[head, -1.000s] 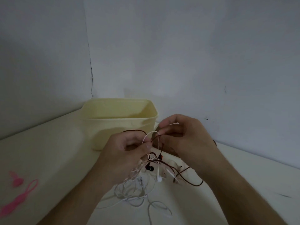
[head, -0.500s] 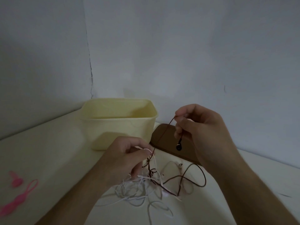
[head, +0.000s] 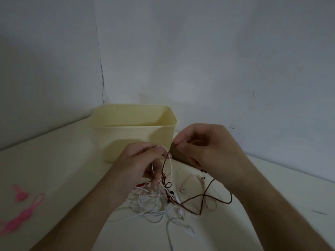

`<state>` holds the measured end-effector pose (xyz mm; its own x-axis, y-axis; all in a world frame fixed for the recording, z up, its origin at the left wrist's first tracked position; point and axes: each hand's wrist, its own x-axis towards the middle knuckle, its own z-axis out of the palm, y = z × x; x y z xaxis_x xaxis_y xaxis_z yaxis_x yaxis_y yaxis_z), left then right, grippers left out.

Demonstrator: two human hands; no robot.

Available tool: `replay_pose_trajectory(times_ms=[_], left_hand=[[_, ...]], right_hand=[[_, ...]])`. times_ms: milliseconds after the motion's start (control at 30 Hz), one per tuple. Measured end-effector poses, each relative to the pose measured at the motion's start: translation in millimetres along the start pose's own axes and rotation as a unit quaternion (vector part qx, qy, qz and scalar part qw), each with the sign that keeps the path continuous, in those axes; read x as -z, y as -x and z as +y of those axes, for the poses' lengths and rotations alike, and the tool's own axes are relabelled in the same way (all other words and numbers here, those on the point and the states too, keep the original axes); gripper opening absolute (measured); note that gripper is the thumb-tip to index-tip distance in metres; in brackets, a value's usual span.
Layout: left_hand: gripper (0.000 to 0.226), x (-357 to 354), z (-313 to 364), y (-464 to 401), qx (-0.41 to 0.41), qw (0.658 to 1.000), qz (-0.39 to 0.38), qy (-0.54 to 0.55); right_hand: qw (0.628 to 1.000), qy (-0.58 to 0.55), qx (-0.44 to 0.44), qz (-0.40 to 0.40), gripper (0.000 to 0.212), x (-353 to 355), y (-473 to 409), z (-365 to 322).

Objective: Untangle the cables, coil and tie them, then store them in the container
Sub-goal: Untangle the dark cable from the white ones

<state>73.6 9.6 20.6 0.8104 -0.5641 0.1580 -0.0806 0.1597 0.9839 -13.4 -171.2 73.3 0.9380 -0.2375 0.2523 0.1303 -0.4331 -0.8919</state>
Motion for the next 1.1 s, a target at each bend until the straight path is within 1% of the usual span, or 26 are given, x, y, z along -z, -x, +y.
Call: replay_pose_trajectory(times_ms=[133,200,267,333,400,467,533,600,667,767,833,867,933,1033,1100], left_hand=[[0.022,-1,0,-1,-0.005,1.000,0.019,0.023],[0.017,-1,0,-1,-0.009,0.999,0.027,0.025],[0.015,1,0,0,-0.017,0.999,0.042,0.018],[0.021,2,1,-1,-0.031,0.998,0.055,0.020],[0.025,3,3,0,-0.043,0.997,0.055,0.027],[0.021,4,5,2,-0.049,0.998,0.029,0.036],[0.016,3,8,5,-0.047,0.997,-0.026,0.061],[0.020,3,10,8,-0.038,0.990,-0.100,0.093],[0.027,2,11,9,-0.028,0.985,-0.136,0.100],[0.024,-1,11,11,-0.046,0.992,-0.108,0.041],[0.021,-5,8,11,-0.071,0.995,-0.075,0.005],[0.020,-7,6,10,-0.081,0.995,-0.053,-0.010],[0.014,-8,2,10,-0.088,0.995,-0.015,-0.045],[0.011,-10,-2,10,-0.099,0.987,-0.029,-0.126],[0.018,-11,-3,11,-0.109,0.984,-0.029,-0.136]], right_hand=[[0.999,0.051,0.001,-0.021,0.009,-5,3,-8],[0.997,0.066,-0.013,-0.029,0.009,-9,4,-10],[0.993,0.117,-0.021,-0.012,0.013,-10,4,-8],[0.982,0.184,-0.021,0.022,0.020,-9,4,-6],[0.977,0.206,-0.025,0.042,0.023,-8,4,-6],[0.979,0.196,-0.023,0.043,0.024,-7,5,-8],[0.979,0.199,-0.007,0.050,0.025,-7,5,-10],[0.977,0.210,-0.001,0.041,0.025,-7,5,-9],[0.979,0.203,-0.010,0.017,0.019,-7,4,-8],[0.981,0.193,-0.018,-0.027,0.013,-6,4,-6],[0.980,0.192,-0.012,-0.054,0.005,-7,5,-7],[0.979,0.195,-0.009,-0.056,0.011,-6,5,-7],[0.982,0.185,-0.015,-0.030,0.025,-6,5,-7],[0.987,0.159,-0.034,-0.012,0.030,-4,6,-9],[0.986,0.164,-0.041,-0.016,0.034,-4,7,-10]])
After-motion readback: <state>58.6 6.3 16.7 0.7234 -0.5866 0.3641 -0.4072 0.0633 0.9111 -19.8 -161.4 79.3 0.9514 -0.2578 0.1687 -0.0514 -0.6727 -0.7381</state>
